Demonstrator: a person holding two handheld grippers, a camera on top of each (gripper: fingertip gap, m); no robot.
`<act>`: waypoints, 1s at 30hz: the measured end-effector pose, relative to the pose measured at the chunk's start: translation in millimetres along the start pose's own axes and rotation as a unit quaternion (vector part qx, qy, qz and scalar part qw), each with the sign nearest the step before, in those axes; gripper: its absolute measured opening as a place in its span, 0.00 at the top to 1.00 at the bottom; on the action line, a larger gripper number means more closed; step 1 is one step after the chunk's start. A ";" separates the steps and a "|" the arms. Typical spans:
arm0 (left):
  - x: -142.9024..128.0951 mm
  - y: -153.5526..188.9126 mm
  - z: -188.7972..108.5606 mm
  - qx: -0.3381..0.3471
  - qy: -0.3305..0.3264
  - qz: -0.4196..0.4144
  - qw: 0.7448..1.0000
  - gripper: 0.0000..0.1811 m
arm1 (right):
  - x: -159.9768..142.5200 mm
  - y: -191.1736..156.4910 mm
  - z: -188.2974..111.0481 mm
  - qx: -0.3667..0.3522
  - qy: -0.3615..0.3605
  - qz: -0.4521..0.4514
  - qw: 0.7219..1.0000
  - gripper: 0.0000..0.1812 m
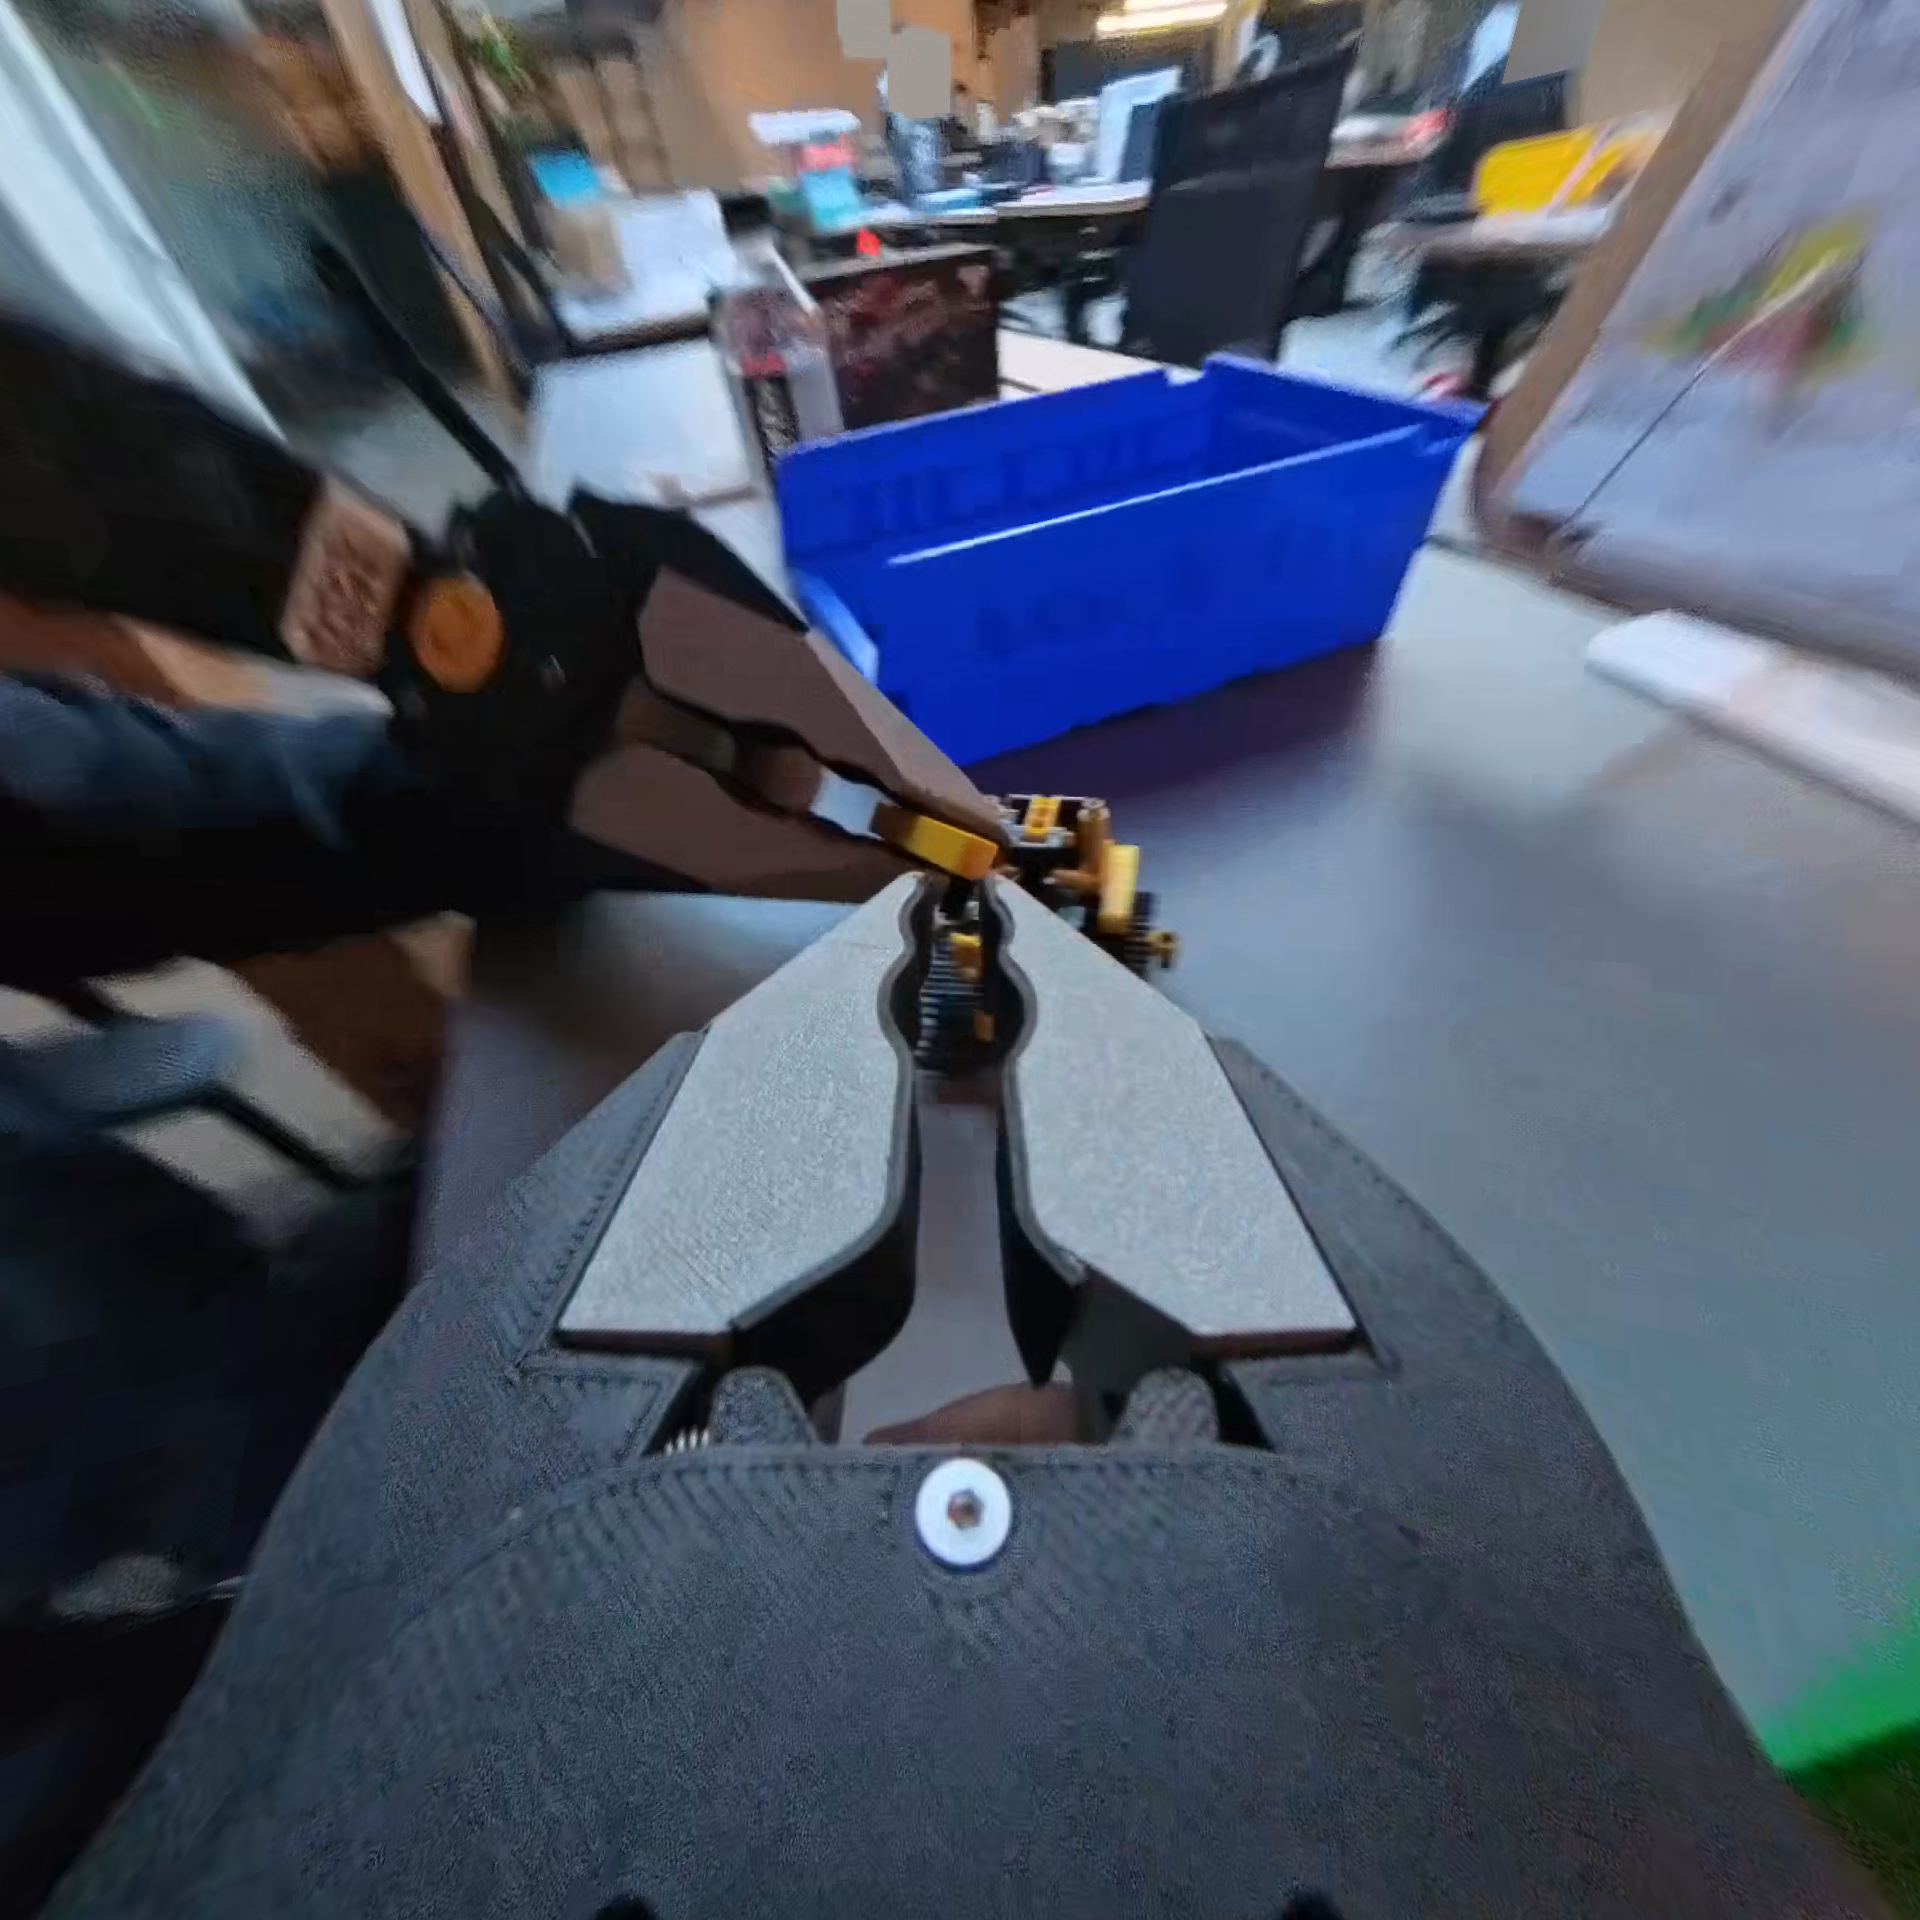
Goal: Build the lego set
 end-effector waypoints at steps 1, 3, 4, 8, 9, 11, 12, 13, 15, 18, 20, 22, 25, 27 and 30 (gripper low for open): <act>-0.2 0.3 0.5 0.008 0.000 0.018 1.000 0.97 | 0.4 4.7 -0.3 0.013 0.005 0.056 0.998 0.99; 0.6 0.9 1.0 0.013 0.002 0.025 1.000 0.97 | -0.7 9.4 -1.5 0.028 0.006 0.102 0.994 1.00; 0.3 1.3 1.5 0.014 0.004 0.026 1.000 0.97 | -0.8 10.0 -2.1 0.030 0.006 0.105 0.994 1.00; -1.8 1.6 4.5 0.028 -0.003 0.049 0.998 0.97 | -4.1 12.5 -0.5 0.026 -0.003 0.102 0.994 0.99; -2.3 1.9 5.3 0.031 -0.004 0.055 0.998 0.97 | -4.8 13.3 -0.7 0.027 -0.004 0.104 0.994 1.00; -1.8 3.3 6.4 0.037 -0.006 0.073 0.997 0.97 | -4.8 14.1 -2.1 0.030 0.000 0.111 0.993 1.00; -0.7 3.2 6.1 0.045 -0.006 0.085 0.995 0.97 | -4.5 14.2 -2.7 0.033 0.003 0.117 0.993 1.00; 0.0 3.3 6.0 0.051 -0.006 0.091 0.995 0.98 | -4.4 14.7 -3.1 0.035 0.006 0.125 0.991 1.00; 0.3 4.0 6.5 0.057 -0.007 0.094 0.994 0.97 | -4.4 15.3 -3.4 0.040 0.009 0.131 0.991 1.00; 1.0 4.6 7.3 0.063 -0.001 0.080 0.995 0.98 | -4.0 15.1 -4.5 0.044 0.017 0.124 0.991 0.99; 1.6 4.3 7.2 0.067 0.001 0.073 0.995 0.97 | -3.7 14.5 -4.3 0.049 0.021 0.131 0.990 0.98; 4.5 5.6 7.1 0.066 0.010 0.069 0.995 0.97 | -5.5 11.9 -2.5 0.058 0.015 0.129 0.990 0.99; 4.7 7.9 8.5 0.072 0.005 0.089 0.993 0.97 | -4.9 9.1 0.1 0.043 0.011 0.089 0.995 0.99; 4.5 8.3 7.7 0.069 0.005 0.091 0.993 0.97 | -5.2 7.1 0.6 0.043 0.007 0.077 0.996 0.99; 1.7 7.6 6.8 0.066 0.000 0.092 0.994 0.97 | -6.4 9.5 -0.2 0.055 0.012 0.108 0.993 0.99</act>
Point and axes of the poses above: each gripper's, where its closed fingertips meet, z out along the fingers, x out of its top, y = z × x across the jaws, the point moved 7 cm from there along -z, back along the fingers, and after that the axes turned 13 degrees about y, right-handed, at the moved point
